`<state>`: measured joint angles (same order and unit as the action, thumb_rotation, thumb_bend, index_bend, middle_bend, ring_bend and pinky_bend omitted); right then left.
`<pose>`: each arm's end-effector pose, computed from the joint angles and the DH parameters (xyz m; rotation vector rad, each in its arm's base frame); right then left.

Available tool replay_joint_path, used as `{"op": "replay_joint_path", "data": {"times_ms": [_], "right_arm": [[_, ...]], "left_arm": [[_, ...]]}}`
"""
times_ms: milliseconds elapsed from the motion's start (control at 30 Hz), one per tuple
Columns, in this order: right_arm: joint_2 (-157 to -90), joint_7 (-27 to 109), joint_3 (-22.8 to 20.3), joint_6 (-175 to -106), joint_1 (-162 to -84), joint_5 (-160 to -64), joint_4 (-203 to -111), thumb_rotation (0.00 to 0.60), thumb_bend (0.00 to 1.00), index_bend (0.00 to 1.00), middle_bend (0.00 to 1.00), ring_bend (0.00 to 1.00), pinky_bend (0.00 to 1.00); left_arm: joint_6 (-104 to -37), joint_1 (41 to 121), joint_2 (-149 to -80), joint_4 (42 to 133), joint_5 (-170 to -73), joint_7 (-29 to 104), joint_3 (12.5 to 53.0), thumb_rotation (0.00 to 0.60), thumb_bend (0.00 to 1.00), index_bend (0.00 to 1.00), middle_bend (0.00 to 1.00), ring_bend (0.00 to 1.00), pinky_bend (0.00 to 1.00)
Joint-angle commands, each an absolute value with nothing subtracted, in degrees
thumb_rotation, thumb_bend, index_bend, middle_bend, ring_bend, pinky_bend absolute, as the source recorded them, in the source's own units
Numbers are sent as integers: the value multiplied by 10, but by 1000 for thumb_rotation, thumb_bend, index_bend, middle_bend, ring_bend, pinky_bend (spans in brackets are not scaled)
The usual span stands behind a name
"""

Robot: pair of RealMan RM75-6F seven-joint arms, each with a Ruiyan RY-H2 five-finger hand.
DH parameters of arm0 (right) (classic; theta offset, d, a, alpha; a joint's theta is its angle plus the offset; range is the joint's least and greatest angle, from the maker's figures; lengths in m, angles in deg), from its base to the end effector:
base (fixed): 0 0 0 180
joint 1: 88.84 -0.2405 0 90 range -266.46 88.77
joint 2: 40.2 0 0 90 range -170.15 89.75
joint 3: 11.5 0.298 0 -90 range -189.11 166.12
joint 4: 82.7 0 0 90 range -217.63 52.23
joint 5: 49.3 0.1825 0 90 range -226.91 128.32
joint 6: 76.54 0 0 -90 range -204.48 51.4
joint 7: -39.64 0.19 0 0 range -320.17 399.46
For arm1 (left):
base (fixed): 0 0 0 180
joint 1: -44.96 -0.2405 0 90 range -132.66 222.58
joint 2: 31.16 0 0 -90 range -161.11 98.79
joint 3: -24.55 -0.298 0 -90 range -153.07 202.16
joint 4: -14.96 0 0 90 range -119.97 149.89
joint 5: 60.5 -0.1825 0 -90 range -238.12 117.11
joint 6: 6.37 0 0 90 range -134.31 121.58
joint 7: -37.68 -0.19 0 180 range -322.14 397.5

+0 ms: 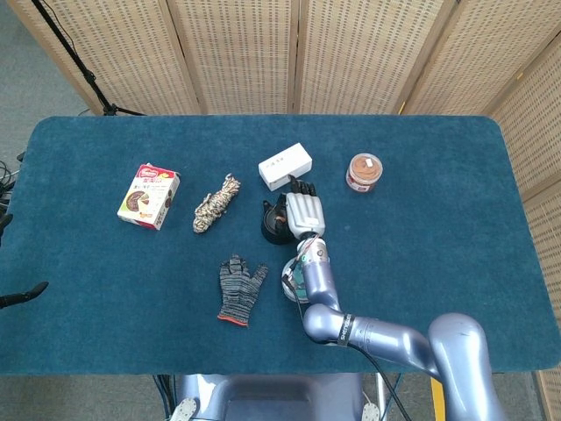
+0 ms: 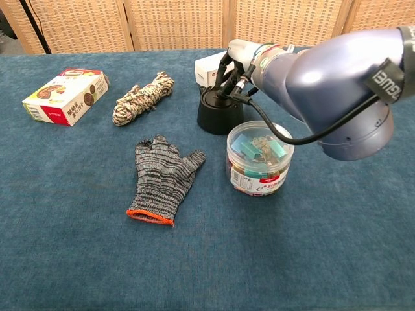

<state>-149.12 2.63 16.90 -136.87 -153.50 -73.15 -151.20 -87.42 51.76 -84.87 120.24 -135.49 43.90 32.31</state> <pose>-0.0584 -0.4850 -0.0726 1.5065 -1.2570 0.9137 -0.3188 0.2485 0.2577 -1.1988 -1.0661 -0.9906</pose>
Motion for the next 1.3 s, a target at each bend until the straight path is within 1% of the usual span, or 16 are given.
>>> {"op": "replay_joint_path", "data": {"times_ms": [33,467,633,1167,1300], "right_arm": [[-1486,26,168,-1372,-1529,-731,-1522,600,431,453,0,0,0],[-1482,25,169,-1374,-1517,-720,-1531,600,432,454,0,0,0],[-1483,25,170,-1374,-1517,-718,-1531,600,432,480,0,0,0],[-1496,17,180,-1376,-1528,-709,-1522,600,432,475,0,0,0],[-1500,16,183,-1376,-1532,-707,-1515,600,432,488,0,0,0]], "left_arm": [[-874,518,-848,1203,-1356,440,323,600,0,0,0,0,0],[-876,516,-847,1204,-1363,442,320,600,0,0,0,0,0],[-876,516,-846,1204,-1363,445,320,600,0,0,0,0,0],[-877,515,-844,1202,-1365,451,320,600,0,0,0,0,0],[-877,515,-844,1202,-1365,451,320,600,0,0,0,0,0]]}}
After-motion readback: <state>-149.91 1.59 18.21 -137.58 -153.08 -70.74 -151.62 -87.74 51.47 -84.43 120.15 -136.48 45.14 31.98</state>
